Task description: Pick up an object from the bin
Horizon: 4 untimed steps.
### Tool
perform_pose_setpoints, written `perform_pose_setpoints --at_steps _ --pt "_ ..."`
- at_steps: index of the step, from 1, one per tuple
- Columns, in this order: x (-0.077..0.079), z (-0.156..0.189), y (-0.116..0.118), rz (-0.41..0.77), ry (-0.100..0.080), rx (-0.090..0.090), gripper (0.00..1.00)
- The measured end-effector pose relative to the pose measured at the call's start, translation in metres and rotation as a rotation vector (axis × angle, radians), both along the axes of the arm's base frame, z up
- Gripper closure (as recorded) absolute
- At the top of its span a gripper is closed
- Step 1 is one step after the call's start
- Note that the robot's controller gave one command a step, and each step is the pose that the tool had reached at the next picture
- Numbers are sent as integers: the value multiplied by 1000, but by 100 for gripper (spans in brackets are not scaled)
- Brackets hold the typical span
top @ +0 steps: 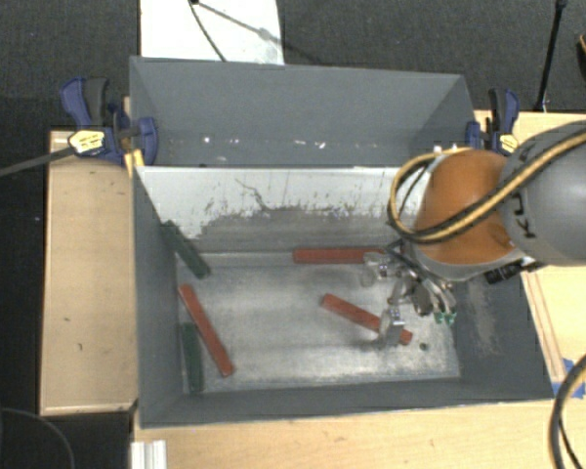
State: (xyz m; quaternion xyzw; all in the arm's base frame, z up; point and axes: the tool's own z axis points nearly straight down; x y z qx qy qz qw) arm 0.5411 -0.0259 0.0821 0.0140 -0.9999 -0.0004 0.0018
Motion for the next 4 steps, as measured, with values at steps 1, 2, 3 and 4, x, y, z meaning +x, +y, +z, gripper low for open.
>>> perform_pose_setpoints --at_steps 1,2,3,4 --pt "1 4 0 0 -6 0 100" --pt "1 4 0 -1 -6 0 0" --pt "40 -12 38 79 -9 1 0" --pt "39 -11 36 78 -8 0 100"
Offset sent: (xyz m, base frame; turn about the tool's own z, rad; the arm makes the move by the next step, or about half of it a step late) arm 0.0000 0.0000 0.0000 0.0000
